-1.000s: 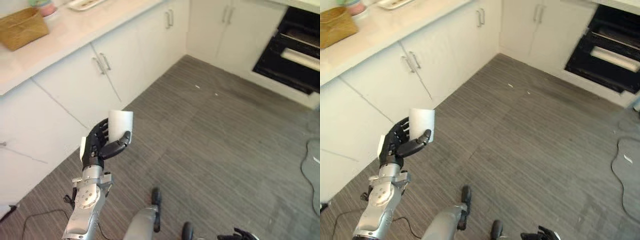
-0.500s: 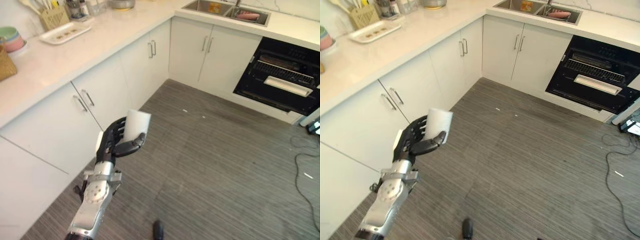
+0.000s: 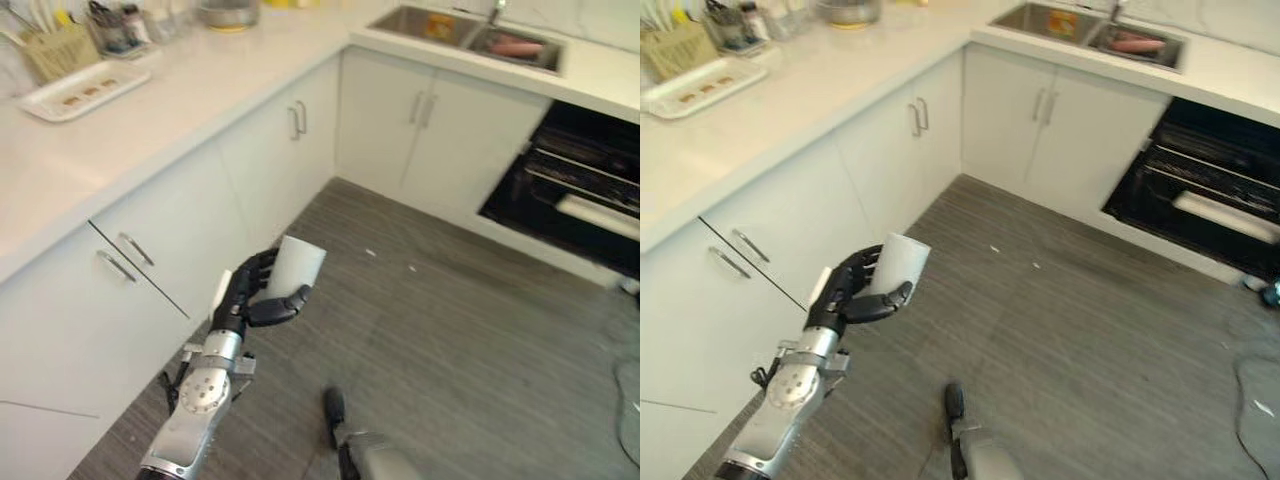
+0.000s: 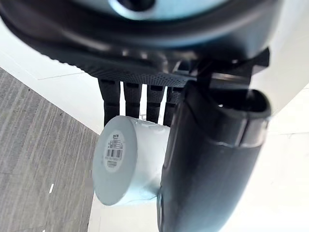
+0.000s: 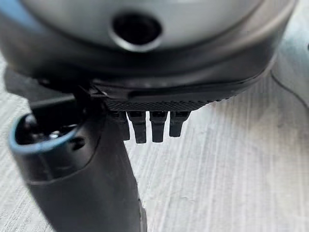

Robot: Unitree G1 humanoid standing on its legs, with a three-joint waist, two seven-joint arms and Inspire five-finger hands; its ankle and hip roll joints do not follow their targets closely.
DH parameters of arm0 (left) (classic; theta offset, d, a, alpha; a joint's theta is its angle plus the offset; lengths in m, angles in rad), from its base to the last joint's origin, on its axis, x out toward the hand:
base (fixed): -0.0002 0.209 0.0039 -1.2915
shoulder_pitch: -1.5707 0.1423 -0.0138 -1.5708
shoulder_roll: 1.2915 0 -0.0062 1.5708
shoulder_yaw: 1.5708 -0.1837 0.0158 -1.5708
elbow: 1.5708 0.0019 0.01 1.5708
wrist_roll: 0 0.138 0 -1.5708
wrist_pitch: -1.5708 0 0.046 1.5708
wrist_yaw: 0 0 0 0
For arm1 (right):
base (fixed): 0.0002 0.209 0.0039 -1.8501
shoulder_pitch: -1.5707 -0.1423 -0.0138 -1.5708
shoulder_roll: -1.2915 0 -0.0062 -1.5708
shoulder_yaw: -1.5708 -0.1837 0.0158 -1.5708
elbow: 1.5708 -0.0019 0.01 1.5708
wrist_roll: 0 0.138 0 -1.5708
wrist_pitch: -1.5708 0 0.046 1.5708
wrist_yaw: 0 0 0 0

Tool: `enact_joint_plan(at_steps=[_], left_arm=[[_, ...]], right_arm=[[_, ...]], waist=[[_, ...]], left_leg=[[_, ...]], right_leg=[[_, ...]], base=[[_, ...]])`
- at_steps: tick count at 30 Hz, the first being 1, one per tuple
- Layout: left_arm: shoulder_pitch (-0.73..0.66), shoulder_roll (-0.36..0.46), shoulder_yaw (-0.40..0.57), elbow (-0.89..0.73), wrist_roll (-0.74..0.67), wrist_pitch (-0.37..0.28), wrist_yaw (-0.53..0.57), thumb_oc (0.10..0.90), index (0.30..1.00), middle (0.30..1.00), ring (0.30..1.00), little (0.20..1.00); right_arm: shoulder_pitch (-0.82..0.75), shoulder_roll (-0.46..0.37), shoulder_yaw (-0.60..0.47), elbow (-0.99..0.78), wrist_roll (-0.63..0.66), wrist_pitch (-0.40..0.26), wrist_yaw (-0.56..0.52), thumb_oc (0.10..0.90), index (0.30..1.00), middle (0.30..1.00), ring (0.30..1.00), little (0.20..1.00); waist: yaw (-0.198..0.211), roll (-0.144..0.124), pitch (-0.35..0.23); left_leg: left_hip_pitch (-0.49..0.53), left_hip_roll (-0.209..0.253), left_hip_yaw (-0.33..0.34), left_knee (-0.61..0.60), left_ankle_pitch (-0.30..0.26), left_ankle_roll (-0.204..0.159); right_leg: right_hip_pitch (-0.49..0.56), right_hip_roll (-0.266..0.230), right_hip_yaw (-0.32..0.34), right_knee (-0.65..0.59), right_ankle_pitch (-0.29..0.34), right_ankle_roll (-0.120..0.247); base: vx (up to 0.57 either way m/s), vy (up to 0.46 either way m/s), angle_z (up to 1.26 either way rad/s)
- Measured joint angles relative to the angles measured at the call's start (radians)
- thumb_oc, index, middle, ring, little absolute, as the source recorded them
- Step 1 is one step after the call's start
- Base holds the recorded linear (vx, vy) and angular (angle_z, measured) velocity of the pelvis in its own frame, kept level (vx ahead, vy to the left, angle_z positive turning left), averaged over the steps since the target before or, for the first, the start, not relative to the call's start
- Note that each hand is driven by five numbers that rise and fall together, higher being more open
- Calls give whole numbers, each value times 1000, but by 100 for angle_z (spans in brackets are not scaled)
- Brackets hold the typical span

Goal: Place the dishes in the dishwasher.

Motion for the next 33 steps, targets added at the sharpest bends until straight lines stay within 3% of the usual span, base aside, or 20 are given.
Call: enact_joint_plan(at_steps=[4,8,9,10,11,13,14,15,16,17,18,20,22,24,26,27,29,30,32,33], left_arm=[[8,34,45,-30,-25,-2,-7,400,300,300,300,300],[-4,84,52,-42,-29,-11,-8,400,300,300,300,300],[-8,72,38,-32,-33,-10,-9,400,300,300,300,300],[9,28,32,-38,-42,-14,-13,400,300,300,300,300],[28,15,23,-44,-49,-16,-13,400,300,300,300,300],[42,21,17,-31,-49,-11,-19,400,300,300,300,300],[44,20,20,-27,-49,-12,-20,400,300,300,300,300],[49,14,35,-15,-47,-16,-13,400,300,300,300,300],[71,6,50,-8,-47,-17,-5,400,300,300,300,300],[99,-5,60,2,-50,-14,13,400,300,300,300,300],[119,-10,71,2,-55,-12,40,400,300,300,300,300],[93,2,66,-1,-61,-2,52,400,300,300,300,300],[42,10,49,-1,-61,5,59,400,300,300,300,300],[-38,39,49,-3,-57,4,79,400,300,300,300,300],[-91,72,56,0,-22,-5,101,400,300,300,300,300],[-133,79,58,8,8,-19,105,400,300,300,300,300],[-115,79,78,-21,43,-35,114,400,300,300,300,300],[-84,78,98,-42,51,-40,118,400,300,300,300,300],[-31,77,123,-54,59,-42,122,400,300,300,300,300],[9,78,140,-78,62,-42,127,400,300,300,300,300]], right_arm=[[-56,-31,-18,-90,1,-15,5,800,900,900,900,900],[-166,-41,-40,-172,29,-46,-7,800,900,900,900,900],[-187,-50,-67,-189,48,-43,-14,800,900,900,900,900],[-227,-78,-105,-180,64,-42,-26,800,900,900,900,900],[-238,-103,-91,-193,76,-44,-33,800,900,900,900,900],[-230,-139,-72,-215,77,-51,-38,800,900,900,900,900],[-227,-145,-63,-214,77,-52,-39,800,900,900,900,900],[-237,-175,-8,-186,74,-44,-46,800,900,900,900,900],[-251,-184,3,-162,73,-37,-52,800,900,900,900,900],[-231,-187,-18,-169,53,-35,-58,800,900,900,900,900],[-207,-181,-18,-225,46,-35,-72,800,900,900,900,900],[-100,-153,-14,-357,36,-66,-81,800,900,900,900,900],[-83,-150,-35,-427,36,-75,-94,800,900,900,900,900],[-40,-148,-57,-653,4,-75,-138,800,900,900,900,900],[-34,-154,-35,-789,-88,-73,-145,800,900,900,900,900],[-30,-169,-7,-875,-171,-83,-163,800,900,900,900,900],[-3,-217,9,-1032,-316,-69,-173,800,900,900,900,900],[11,-244,-3,-1102,-374,-82,-184,800,900,900,900,900],[31,-262,-45,-1156,-439,-107,-229,800,900,900,900,900],[36,-263,-68,-1177,-466,-96,-231,800,900,900,900,900]], waist=[[-6,-25,-25],[47,-138,4],[55,-134,13],[71,-95,30],[89,-81,32],[81,4,18],[86,14,17],[115,38,31],[150,45,35],[171,53,30],[172,74,23],[152,19,1],[118,-15,-6],[54,8,5],[27,24,25],[22,43,40],[13,46,49],[14,52,51],[-7,26,34],[0,35,24]], left_leg=[[-280,65,-2,573,90,-84],[-546,-22,-12,867,138,-28],[-599,-41,-11,836,124,-23],[-641,-24,15,706,106,-4],[-670,-29,47,505,116,-33],[-673,14,60,90,160,-30],[-656,16,62,-16,179,-23],[-630,-5,31,-285,213,-38],[-650,-38,14,-284,218,-32],[-643,-60,10,-275,254,27],[-622,-46,30,-240,341,133],[-574,-52,88,-224,479,195],[-520,-82,106,-249,420,237],[-410,-71,144,-264,359,214],[-343,-39,174,-267,321,167],[-293,6,181,-261,301,135],[-221,16,221,-269,256,117],[-190,15,255,-269,212,111],[-111,6,287,-270,118,53],[-101,7,314,-269,89,75]], right_leg=[[137,42,67,-60,-58,-23],[248,-4,193,-101,-120,-27],[273,-35,135,-110,-218,59],[261,-68,61,-54,-290,63],[312,-82,101,-93,-215,-3],[422,-19,121,-192,-237,37],[444,-11,134,-209,-242,36],[512,4,218,-221,-273,22],[558,-13,271,-221,-305,62],[605,-18,359,-204,-315,72],[644,5,426,-156,-335,99],[620,-14,401,-2,-419,185],[559,-83,369,69,-462,243],[364,-132,360,431,-468,322],[198,-105,384,633,-462,333],[61,-51,388,644,-441,297],[-81,-81,219,572,-420,301],[-113,-84,154,493,-403,297],[-130,-49,53,309,-290,208],[-115,-46,-48,230,-271,187]], base=[[305,-364,-38],[313,-123,-78],[381,-14,-86],[496,25,-111],[623,65,-103],[665,27,-54],[610,-13,-88],[488,55,-141],[598,215,-203],[398,199,-198],[426,203,-144],[393,151,-52],[346,129,-39],[264,129,-69],[180,114,-69],[321,178,-83],[223,94,-78],[288,-47,-48],[343,-32,-5],[143,-55,-7]])
